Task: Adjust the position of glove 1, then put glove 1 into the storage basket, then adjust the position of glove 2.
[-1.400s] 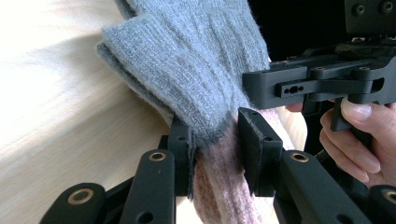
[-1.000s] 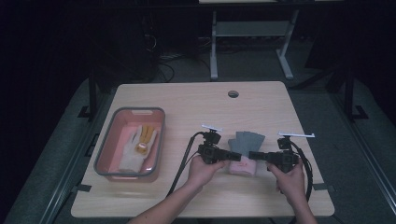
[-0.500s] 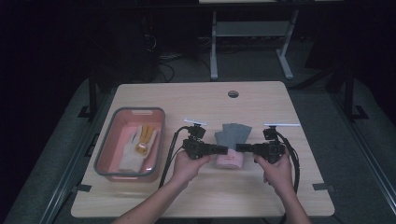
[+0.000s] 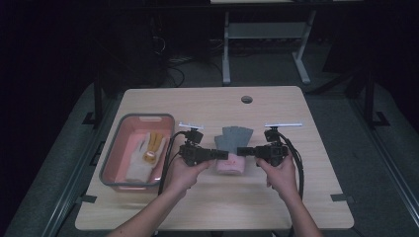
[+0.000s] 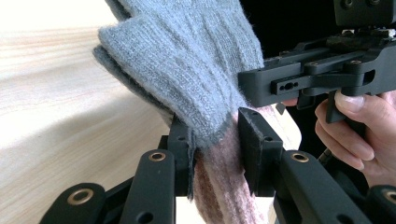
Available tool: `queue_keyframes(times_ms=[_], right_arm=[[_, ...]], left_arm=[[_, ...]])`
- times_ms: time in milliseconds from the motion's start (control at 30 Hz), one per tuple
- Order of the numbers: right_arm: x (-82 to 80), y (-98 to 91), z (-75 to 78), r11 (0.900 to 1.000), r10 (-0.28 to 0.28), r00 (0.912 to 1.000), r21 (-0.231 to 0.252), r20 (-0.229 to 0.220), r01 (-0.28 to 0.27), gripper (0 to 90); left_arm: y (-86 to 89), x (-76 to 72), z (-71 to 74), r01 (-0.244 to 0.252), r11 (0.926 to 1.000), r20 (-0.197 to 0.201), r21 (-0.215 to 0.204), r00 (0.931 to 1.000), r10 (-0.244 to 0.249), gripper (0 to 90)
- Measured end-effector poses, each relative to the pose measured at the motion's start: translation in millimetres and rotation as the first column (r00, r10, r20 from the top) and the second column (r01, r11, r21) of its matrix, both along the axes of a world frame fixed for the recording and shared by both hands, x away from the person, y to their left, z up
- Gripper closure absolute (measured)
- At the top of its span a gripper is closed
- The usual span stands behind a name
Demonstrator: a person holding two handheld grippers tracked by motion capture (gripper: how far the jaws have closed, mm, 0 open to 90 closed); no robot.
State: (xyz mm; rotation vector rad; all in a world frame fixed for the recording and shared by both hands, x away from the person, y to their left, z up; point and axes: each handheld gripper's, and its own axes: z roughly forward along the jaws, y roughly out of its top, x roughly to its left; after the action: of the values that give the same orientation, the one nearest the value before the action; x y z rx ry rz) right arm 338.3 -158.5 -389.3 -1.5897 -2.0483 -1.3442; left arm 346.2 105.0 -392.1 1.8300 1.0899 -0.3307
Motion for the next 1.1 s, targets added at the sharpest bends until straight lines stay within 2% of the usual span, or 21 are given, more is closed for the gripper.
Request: queue_keyframes(times_ms=[400,800,1100], right_arm=[[7.5,9.9,3.0,0.9997,0.021,0.9997,0.011,-0.007,-0.021,76.3],[16.9,28.9,8.8,0.9981,0.055,0.9985,-0.027,0.001,-0.055,76.3],[18.6,34.2,11.0,0.9977,0.065,0.9979,-0.019,-0.002,-0.065,76.3]], left_arm=[[11.6,3.0,3.2,-0.008,1.0,0.002,-0.001,1.0,0.008,67.6],[28.5,5.2,6.0,-0.032,0.9995,0.009,0.0,0.9995,0.032,67.6],[34.2,4.4,8.7,-0.038,0.9993,0.016,-0.006,0.9991,0.038,67.6]])
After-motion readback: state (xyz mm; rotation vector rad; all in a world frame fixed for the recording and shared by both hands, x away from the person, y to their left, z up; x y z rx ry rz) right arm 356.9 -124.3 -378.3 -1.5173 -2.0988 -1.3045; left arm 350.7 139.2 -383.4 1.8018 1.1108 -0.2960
